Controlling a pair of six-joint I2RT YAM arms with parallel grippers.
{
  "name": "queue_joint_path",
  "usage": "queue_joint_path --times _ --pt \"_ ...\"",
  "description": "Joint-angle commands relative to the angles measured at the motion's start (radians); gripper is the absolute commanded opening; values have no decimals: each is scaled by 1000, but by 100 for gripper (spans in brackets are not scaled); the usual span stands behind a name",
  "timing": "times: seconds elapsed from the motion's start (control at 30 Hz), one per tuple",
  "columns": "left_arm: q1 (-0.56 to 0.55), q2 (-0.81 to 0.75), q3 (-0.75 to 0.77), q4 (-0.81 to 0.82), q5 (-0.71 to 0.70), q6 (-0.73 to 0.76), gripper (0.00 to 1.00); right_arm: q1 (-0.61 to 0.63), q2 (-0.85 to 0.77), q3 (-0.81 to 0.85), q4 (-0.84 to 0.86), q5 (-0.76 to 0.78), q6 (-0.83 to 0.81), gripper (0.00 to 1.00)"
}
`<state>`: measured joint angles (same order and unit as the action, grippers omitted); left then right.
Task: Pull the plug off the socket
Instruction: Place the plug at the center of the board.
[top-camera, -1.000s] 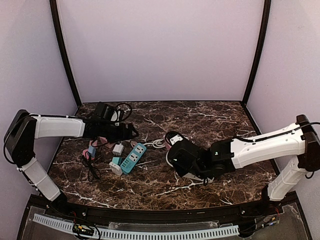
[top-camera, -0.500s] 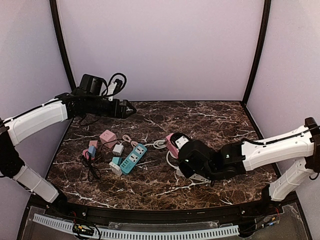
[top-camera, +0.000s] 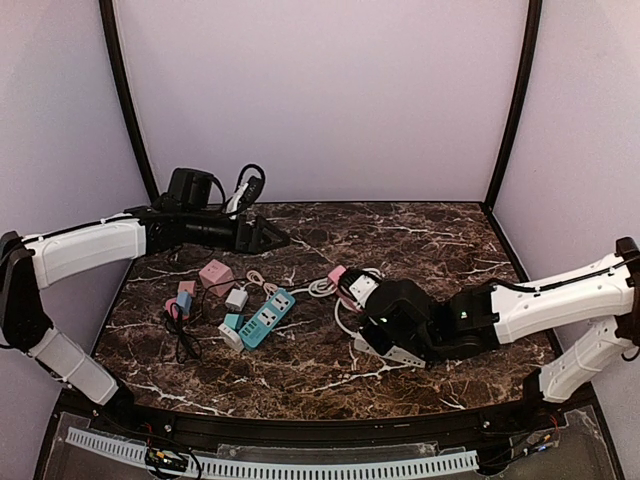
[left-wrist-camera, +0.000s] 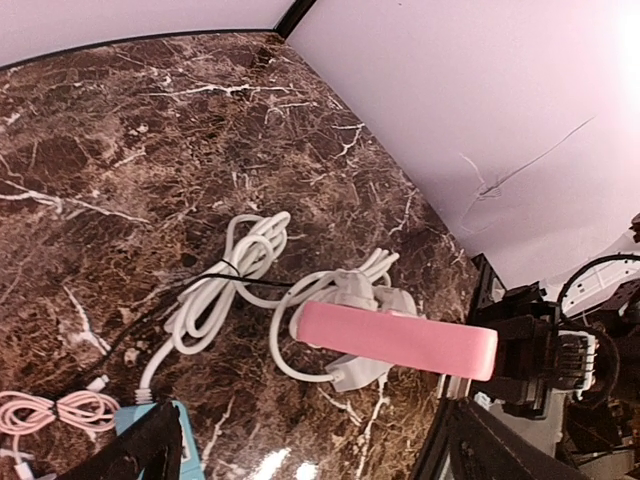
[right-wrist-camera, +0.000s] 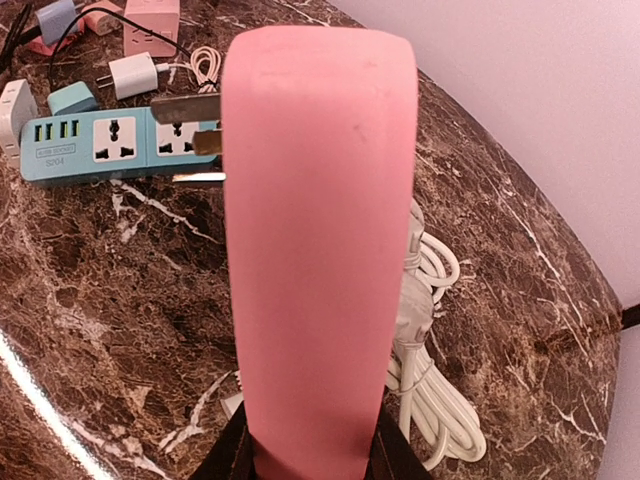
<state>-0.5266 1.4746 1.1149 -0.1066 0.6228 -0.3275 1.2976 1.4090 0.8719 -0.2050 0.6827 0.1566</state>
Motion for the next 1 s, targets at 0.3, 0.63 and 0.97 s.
queue_joint_path --times 0.3,0.63,0.97 --pt "-52 75 -58 146 171 -257 89 4 198 210 199 127 -222 0" --pt "-64 123 -43 69 158 -263 88 8 255 246 313 143 -365 0" --pt "-76 154 -38 50 156 -269 88 14 287 258 345 176 -392 0"
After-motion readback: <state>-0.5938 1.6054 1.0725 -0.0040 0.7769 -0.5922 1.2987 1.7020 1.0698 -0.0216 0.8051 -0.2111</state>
